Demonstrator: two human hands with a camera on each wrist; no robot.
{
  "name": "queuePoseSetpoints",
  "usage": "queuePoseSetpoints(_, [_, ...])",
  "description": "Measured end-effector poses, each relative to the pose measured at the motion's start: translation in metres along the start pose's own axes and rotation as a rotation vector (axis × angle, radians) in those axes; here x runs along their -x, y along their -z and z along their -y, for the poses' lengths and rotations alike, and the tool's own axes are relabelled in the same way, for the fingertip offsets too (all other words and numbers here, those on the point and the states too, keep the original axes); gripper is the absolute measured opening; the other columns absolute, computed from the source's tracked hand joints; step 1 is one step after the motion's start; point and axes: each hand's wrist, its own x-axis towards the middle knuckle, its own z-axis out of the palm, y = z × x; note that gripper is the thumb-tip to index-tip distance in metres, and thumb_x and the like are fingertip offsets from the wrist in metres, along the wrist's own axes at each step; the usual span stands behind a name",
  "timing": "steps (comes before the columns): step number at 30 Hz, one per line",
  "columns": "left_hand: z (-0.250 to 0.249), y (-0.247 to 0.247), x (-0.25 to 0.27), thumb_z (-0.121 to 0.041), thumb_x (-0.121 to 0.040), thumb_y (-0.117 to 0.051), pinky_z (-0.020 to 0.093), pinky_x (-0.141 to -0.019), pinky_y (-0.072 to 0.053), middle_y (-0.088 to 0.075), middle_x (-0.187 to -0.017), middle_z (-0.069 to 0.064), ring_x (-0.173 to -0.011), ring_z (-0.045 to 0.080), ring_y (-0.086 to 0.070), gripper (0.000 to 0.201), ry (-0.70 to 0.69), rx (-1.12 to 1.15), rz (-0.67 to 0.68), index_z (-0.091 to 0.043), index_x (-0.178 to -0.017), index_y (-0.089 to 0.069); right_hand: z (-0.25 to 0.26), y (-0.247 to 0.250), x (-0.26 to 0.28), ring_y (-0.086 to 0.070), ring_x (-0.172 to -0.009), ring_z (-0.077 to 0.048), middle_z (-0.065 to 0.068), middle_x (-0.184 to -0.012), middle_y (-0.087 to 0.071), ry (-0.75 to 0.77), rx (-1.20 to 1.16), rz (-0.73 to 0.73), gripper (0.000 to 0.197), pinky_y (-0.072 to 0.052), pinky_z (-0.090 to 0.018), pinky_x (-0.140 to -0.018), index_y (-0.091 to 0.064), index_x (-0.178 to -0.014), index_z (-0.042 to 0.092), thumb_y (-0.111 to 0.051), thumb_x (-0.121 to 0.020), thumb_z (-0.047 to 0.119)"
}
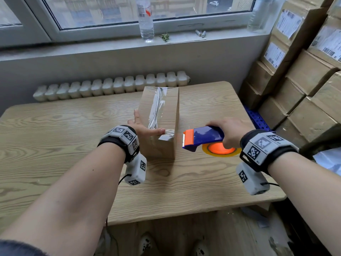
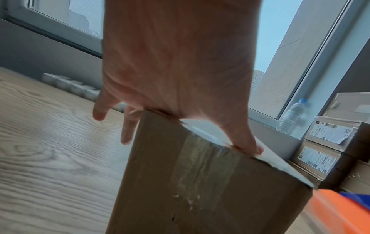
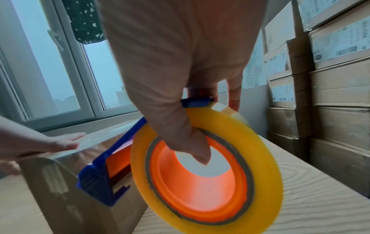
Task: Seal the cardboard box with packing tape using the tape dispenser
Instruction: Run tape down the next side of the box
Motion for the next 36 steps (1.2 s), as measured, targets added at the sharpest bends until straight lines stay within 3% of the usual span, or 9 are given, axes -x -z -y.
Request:
queuePoseSetpoints(6, [-0.002,-0.001,0.002,-0.083,-0.054,-0.062,0.049,-0.121,-0.005,0.011,-0.16,0.013,-0.149,0.033,0.0,0.142,-0.007,0.018,-0.005,-0.027,-0.146,0.029,0.022,-0.008,-0.017,-0.056,-0.104,-0.027,0.001,-0.111,-0.061,0.012,0.043,-0.002,0.056,-0.045,-0.036,-0.079,-0.05,-0.123,0.041,-0.052,-0.076,0.01])
queuePoseSetpoints(10, [-0.001,-0.001,0.001,-0.08,-0.055,-0.064,0.046,-0.122,-0.005,0.011,-0.16,0.012,-0.149,0.031,0.0,0.141,-0.005,0.06,-0.005,-0.026,-0.147,0.028,0.03,-0.005,-0.021,-0.056,-0.093,-0.024,0.002,-0.101,-0.063,-0.016,0.012,0.05,0.054,-0.047,-0.034,-0.074,-0.056,-0.114,0.035,-0.053,-0.068,0.007])
queuePoseSetpoints(15, [-0.003,-0.001,0.007,-0.075,-0.06,-0.066,0.044,-0.122,-0.005,0.01,-0.16,0.012,-0.149,0.031,-0.002,0.138,-0.011,0.091,-0.006,-0.024,-0.147,0.028,0.035,0.002,-0.024,-0.06,-0.082,-0.024,0.001,-0.084,-0.065,-0.076,0.021,0.195,0.059,-0.043,-0.025,-0.057,-0.064,-0.102,0.03,-0.06,-0.048,0.005])
queuePoseSetpoints(18, [-0.003,0.0,0.008,-0.075,-0.061,-0.066,0.044,-0.122,-0.006,0.011,-0.16,0.012,-0.149,0.031,-0.002,0.138,-0.015,0.096,0.0,-0.024,-0.147,0.029,0.036,0.007,-0.026,-0.06,-0.075,-0.021,0.0,-0.079,-0.064,-0.091,0.037,0.251,0.054,-0.045,-0.023,-0.053,-0.065,-0.099,0.026,-0.062,-0.049,0.003])
queuePoseSetpoints(24, [-0.004,0.0,0.012,-0.074,-0.062,-0.066,0.045,-0.122,-0.004,0.012,-0.16,0.013,-0.149,0.032,0.0,0.136,-0.013,0.095,0.007,-0.025,-0.147,0.029,0.041,0.013,-0.033,-0.058,-0.06,-0.022,-0.004,-0.066,-0.063,-0.157,0.06,0.33,0.035,-0.045,-0.024,-0.053,-0.07,-0.078,0.012,-0.067,-0.045,0.003])
queuePoseSetpoints(27, [-0.004,0.0,0.013,-0.073,-0.062,-0.067,0.045,-0.122,-0.005,0.01,-0.16,0.013,-0.149,0.032,-0.001,0.136,-0.017,0.103,0.009,-0.025,-0.147,0.029,0.043,0.005,-0.035,-0.054,-0.053,-0.023,-0.004,-0.058,-0.058,-0.204,0.104,0.354,0.02,-0.041,-0.021,-0.049,-0.065,-0.059,0.013,-0.064,-0.042,0.005])
queuePoseSetpoints(29, [-0.004,0.0,0.014,-0.072,-0.063,-0.067,0.044,-0.121,-0.006,0.009,-0.159,0.013,-0.149,0.031,-0.003,0.136,-0.022,0.113,0.015,-0.026,-0.146,0.03,0.039,-0.005,-0.034,-0.053,-0.053,-0.023,-0.003,-0.056,-0.056,-0.221,0.104,0.329,0.014,-0.038,-0.019,-0.049,-0.063,-0.058,0.014,-0.062,-0.045,0.008])
queuePoseSetpoints(33, [-0.004,0.0,0.014,-0.072,-0.065,-0.066,0.041,-0.12,-0.005,0.01,-0.159,0.012,-0.149,0.029,-0.001,0.134,-0.027,0.122,0.02,-0.024,-0.148,0.028,0.021,-0.017,-0.042,-0.057,-0.062,-0.023,-0.005,-0.068,-0.061,-0.262,-0.007,0.155,0.019,-0.04,-0.022,-0.051,-0.063,-0.077,0.015,-0.058,-0.059,0.012])
queuePoseSetpoints(36, [-0.004,-0.001,0.014,-0.071,-0.067,-0.065,0.038,-0.12,-0.005,0.011,-0.159,0.014,-0.149,0.029,-0.002,0.133,-0.041,0.13,0.012,-0.021,-0.148,0.027,0.019,-0.021,-0.056,-0.051,-0.055,-0.022,-0.005,-0.061,-0.055,-0.357,-0.142,0.122,0.006,-0.036,-0.021,-0.048,-0.059,-0.067,0.011,-0.064,-0.063,0.011])
